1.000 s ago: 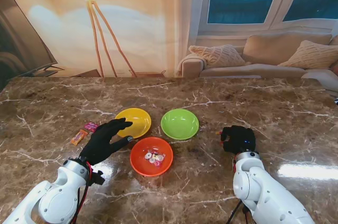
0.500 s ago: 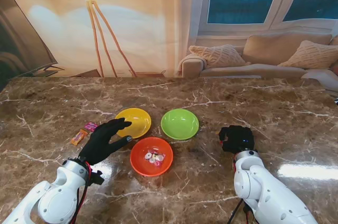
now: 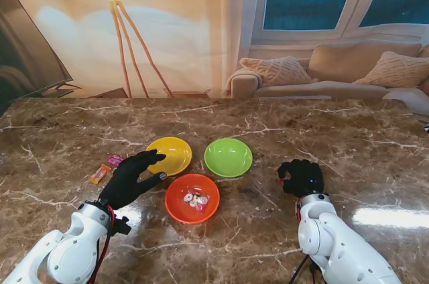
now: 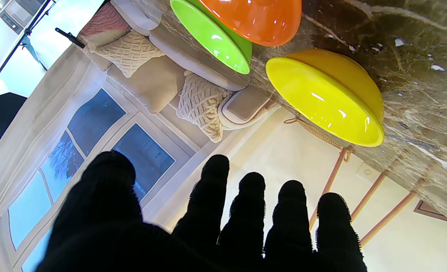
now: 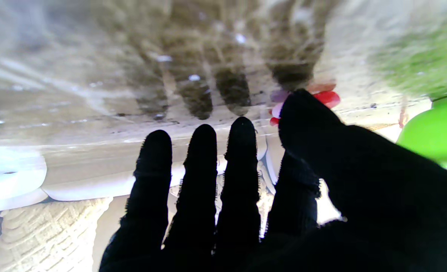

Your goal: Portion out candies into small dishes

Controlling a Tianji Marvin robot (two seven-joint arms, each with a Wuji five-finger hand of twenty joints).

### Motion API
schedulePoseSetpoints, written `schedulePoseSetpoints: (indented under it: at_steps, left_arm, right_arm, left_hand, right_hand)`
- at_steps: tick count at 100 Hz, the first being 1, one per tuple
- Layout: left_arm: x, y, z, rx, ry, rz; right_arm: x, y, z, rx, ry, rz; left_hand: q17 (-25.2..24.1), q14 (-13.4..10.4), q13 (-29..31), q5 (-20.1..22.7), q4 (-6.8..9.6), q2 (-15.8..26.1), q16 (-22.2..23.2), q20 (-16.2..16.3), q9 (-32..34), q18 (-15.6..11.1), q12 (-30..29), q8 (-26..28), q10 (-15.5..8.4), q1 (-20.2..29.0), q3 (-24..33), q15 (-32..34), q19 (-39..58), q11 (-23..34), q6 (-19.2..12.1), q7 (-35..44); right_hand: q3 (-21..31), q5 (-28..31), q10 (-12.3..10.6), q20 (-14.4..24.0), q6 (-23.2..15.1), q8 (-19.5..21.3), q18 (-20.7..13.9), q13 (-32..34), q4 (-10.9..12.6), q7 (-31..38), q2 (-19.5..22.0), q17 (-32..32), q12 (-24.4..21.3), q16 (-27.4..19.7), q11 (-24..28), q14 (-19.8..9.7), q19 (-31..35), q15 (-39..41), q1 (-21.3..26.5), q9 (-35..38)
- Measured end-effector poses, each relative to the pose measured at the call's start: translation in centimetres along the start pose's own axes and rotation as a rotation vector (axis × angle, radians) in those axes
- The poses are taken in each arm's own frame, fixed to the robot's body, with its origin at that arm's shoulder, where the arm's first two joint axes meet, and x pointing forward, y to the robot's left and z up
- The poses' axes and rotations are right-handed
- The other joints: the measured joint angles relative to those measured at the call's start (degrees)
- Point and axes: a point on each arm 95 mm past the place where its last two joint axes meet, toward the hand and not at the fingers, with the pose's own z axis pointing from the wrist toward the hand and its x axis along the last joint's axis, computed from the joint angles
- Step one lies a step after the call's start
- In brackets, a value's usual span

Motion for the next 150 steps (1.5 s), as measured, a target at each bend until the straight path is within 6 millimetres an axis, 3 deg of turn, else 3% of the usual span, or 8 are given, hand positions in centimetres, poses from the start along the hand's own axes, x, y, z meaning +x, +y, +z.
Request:
schedulePoseSetpoints:
  at_steps: [68,150]
  left_arm:
    - [-0.1,-0.2,-0.1,0.004,-0.005,0.002]
    - [-0.2,-0.2,-0.2,0.004,-0.008,0.003]
  right_arm:
    - [0.1,-0.2,-1.7,-0.007,0.004,0.039]
    - [0.8,0.3,-2.3,-0.030,0.017,0.087]
  left_hand:
    - [0.00,0.00,0.00,0.00,0.00,0.00,0.00,0.00,0.00,0.10,0.00,0.00,0.00,0.00,0.00,0.00,-0.96,-0.03,0.00,0.00]
    - [-0.01,0.01,0.00,0.00,0.00,0.00,0.00,0.00,0.01,0.49,0.00,0.00,0.00,0.00,0.00,0.00,-1.97,-0.10,-0.04,0.00]
  right_hand:
    - [-0.34,1.40,-0.07,0.04,0.52,-1.37,-0.06,-0.62,0.20,0.00,-0.04,-0.09,-0.01,0.00,0.41,-0.04,-0.01,0.06,0.09,-0.71]
    - [-0.35,3.68,-0.07,0.07,1.96,-1.92,-0.06,-0.62,0.20,-0.75,-0.58,-0.09,-0.05,-0.01,0.48,-0.04,-0.02,0.06,0.30,-0.67]
